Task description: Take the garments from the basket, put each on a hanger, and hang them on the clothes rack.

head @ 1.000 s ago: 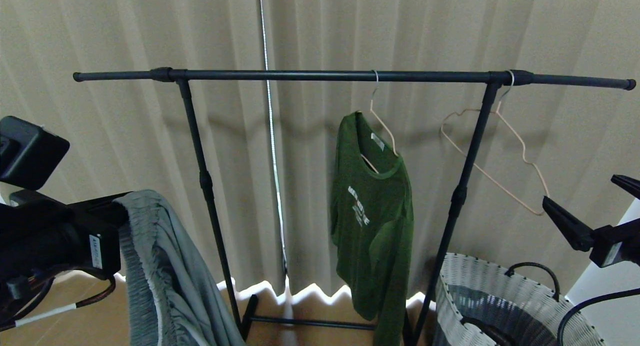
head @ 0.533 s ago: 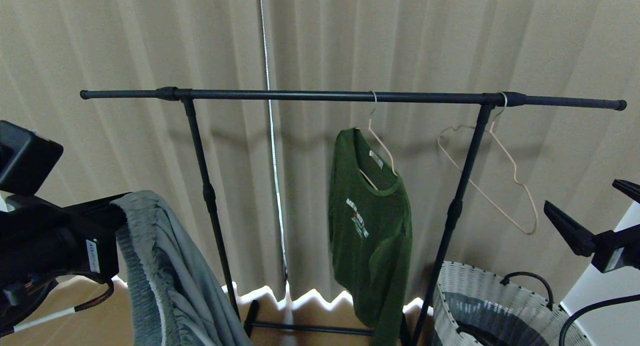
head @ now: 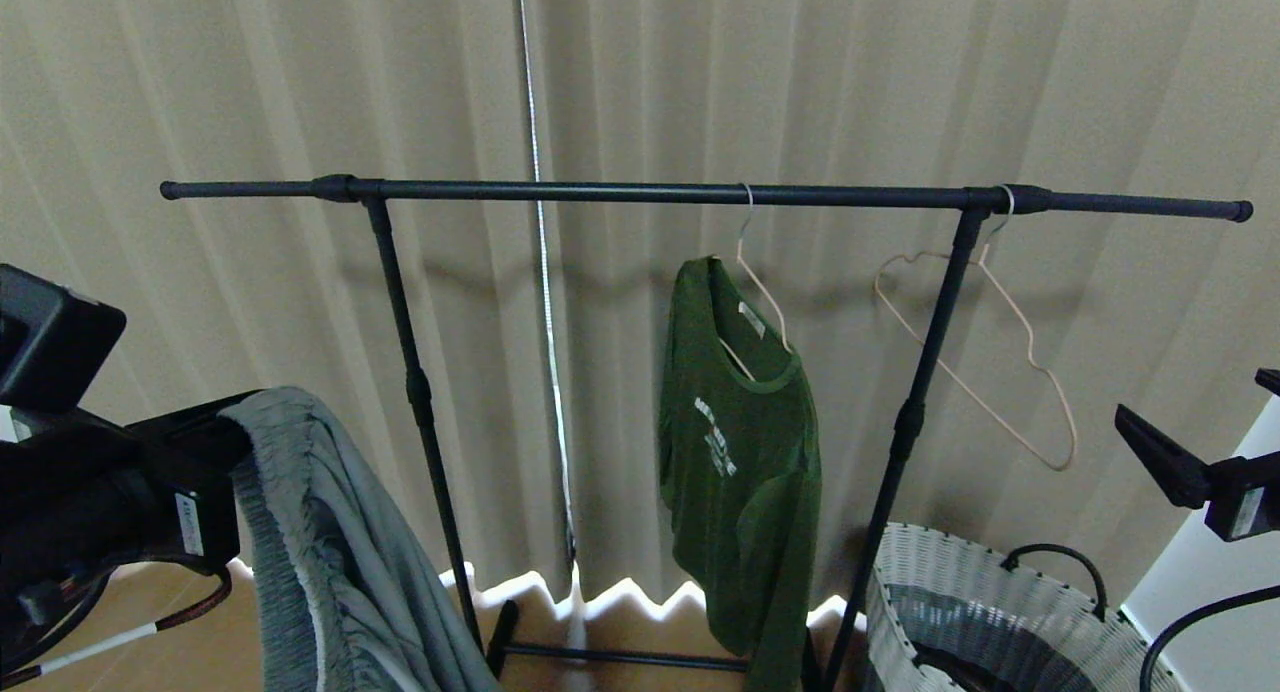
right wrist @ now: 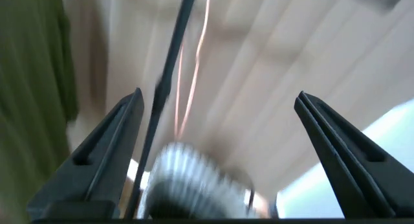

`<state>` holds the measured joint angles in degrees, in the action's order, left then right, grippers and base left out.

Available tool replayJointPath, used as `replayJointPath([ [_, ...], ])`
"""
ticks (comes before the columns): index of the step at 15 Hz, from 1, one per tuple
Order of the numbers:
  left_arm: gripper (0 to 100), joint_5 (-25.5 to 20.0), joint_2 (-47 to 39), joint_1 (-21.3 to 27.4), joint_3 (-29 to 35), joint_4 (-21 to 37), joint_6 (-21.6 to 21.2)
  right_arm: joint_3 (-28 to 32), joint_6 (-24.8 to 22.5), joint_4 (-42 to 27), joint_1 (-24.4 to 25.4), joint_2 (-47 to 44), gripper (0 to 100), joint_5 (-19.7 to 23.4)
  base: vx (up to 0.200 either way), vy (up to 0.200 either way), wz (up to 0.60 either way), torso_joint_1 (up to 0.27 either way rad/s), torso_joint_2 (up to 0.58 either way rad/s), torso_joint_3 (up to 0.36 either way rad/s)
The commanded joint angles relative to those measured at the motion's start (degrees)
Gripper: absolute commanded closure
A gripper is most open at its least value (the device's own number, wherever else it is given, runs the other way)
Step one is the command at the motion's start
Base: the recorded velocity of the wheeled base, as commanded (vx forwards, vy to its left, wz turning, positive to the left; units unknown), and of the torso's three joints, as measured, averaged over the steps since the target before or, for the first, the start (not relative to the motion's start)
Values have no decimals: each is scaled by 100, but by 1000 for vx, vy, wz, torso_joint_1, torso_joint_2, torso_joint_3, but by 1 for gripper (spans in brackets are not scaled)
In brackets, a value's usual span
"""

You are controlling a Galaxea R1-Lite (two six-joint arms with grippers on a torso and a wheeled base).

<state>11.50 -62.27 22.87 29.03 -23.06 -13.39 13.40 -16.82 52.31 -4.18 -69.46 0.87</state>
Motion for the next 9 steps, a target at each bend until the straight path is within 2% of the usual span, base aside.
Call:
replayJointPath([
  [1,100,2,-4,-19,-46,4,3,453,48,-696,-153,20,0,19,0,0,0,0,0,0],
  [4,100,2,-22,-19,-37,4,3,1640,346,-2665,-153,91,0,28,0,0,0,0,0,0],
  [7,100,2,-40,-11,7,4,3,1930,382,-3157,-136,38,0,19,0,0,0,0,0,0],
  [9,100,2,-57,-19,24,4,11,1991,382,-3297,-118,-85,0,19,200,0,0,-5,0,5],
])
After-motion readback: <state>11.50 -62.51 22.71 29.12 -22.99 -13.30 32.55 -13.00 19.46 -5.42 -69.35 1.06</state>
